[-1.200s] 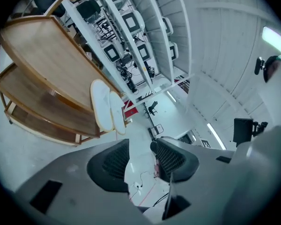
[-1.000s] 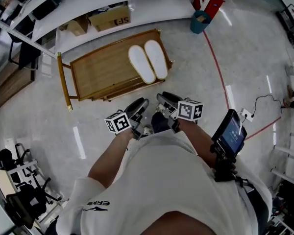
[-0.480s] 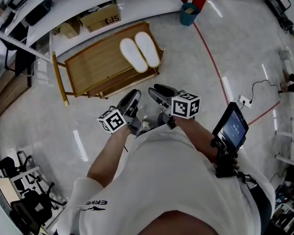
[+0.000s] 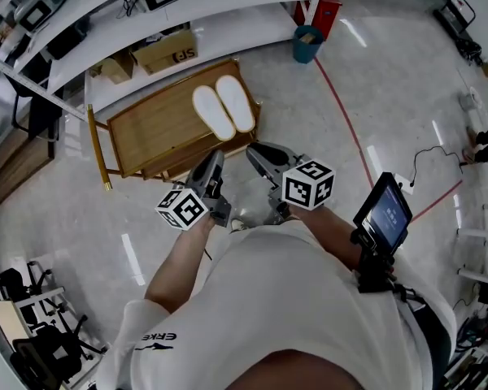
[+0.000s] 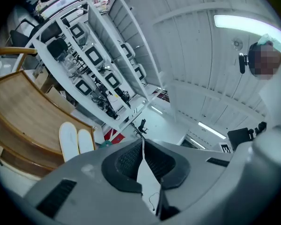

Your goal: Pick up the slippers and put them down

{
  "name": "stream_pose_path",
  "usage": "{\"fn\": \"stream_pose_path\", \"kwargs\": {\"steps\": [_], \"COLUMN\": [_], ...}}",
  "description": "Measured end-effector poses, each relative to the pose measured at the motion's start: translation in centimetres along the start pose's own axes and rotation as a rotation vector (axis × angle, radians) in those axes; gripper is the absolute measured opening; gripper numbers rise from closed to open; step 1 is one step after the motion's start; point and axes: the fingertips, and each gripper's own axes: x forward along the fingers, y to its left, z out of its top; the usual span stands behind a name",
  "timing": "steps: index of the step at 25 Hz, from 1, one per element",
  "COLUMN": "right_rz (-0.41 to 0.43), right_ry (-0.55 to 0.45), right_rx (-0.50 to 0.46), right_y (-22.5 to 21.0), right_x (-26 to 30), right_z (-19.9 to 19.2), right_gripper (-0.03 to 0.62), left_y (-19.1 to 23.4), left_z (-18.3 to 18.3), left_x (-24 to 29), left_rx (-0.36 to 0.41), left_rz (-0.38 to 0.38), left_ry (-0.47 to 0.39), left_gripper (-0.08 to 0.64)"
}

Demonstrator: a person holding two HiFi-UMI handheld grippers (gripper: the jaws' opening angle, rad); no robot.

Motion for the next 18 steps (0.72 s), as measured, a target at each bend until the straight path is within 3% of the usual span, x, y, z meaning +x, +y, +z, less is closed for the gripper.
{"fn": "stream_pose_path", "kwargs": {"steps": [8, 18], "right_rz": [0.017, 0.038], "right_ry": [-0.057, -0.088], "right_rx": [-0.031, -0.049], "right_y": [0.1, 0.3], "right_x": [-1.7, -2.9], "right_z": [2.7, 4.3], "right_gripper": [0.011, 0.006], "left_y": [-3.8, -4.5], "left_z": [1.4, 2.4], "left_x": [1.9, 2.3], "left_rx": [0.12, 0.149], "left_rz": [0.01, 0.032], "left_ry": [-0.027, -0.053], "left_gripper": [0.005, 0.005]}}
